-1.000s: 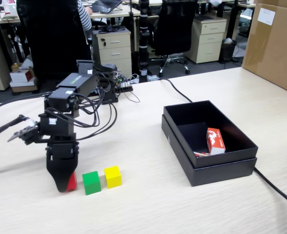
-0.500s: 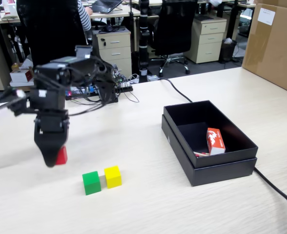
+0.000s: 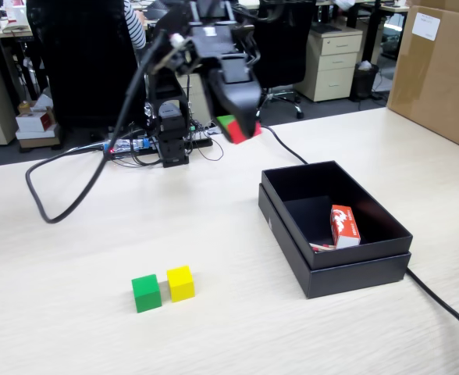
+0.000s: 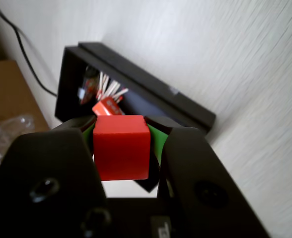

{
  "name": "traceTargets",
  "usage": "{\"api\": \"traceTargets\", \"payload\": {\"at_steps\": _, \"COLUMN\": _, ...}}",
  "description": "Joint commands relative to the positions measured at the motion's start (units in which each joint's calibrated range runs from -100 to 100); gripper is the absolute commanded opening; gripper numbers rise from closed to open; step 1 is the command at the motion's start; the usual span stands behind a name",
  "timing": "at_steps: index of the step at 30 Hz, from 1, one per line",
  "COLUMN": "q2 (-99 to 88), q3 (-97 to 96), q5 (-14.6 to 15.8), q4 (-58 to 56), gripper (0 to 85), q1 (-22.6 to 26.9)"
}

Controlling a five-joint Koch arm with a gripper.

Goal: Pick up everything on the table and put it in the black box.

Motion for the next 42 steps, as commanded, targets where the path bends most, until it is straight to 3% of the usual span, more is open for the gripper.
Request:
{"api": "traceTargets", "payload": {"at_steps": 1, "q2": 4.2, "q3": 8.3, "q5": 1.3, "q4": 0.2, "gripper": 0.9, "q1": 2.7}}
{"api": "traceTargets", "payload": {"at_steps": 10, "q2": 40.9, "q3": 19.2, "q5": 4.6, "q4": 1.7, "gripper": 1.1, "q1": 6.9}}
{"api": "traceTargets", "payload": {"at_steps": 20, "q2": 50.8, "q3": 20.6, "q5": 5.9, "q4": 1.7, "gripper": 1.2, "q1": 7.0}}
{"api": "traceTargets", "payload": {"at_steps": 22, "q2": 51.9, "q3": 20.0, "q5": 5.9, "q4": 1.7, "gripper": 12.8, "q1": 7.2}}
{"api": "traceTargets", "payload": {"at_steps": 25, "q2": 51.8, "q3": 20.0, "q5": 5.9, "q4": 1.7, "gripper": 14.0, "q1": 7.2}}
{"api": "traceTargets", "payload": {"at_steps": 26, "q2": 51.1, "q3": 20.0, "q5": 5.9, "q4": 1.7, "gripper": 19.8, "q1": 7.2}}
{"api": "traceTargets", "payload": {"at_steps": 29, "q2": 49.2, "q3": 20.0, "q5": 5.9, "q4": 1.7, "gripper": 27.0, "q1": 7.1}}
{"api": "traceTargets", "payload": {"at_steps": 33, "q2": 45.0, "q3": 20.0, "q5": 5.9, "q4": 1.7, "gripper": 29.0, "q1": 6.7}}
{"api": "traceTargets", "payload": {"at_steps": 36, "q2": 40.7, "q3": 18.6, "q5": 5.8, "q4": 1.7, "gripper": 41.0, "q1": 6.4}}
{"api": "traceTargets", "payload": {"at_steps": 42, "q2": 22.4, "q3": 17.3, "q5": 5.1, "q4": 1.7, "gripper": 42.0, "q1": 3.4}}
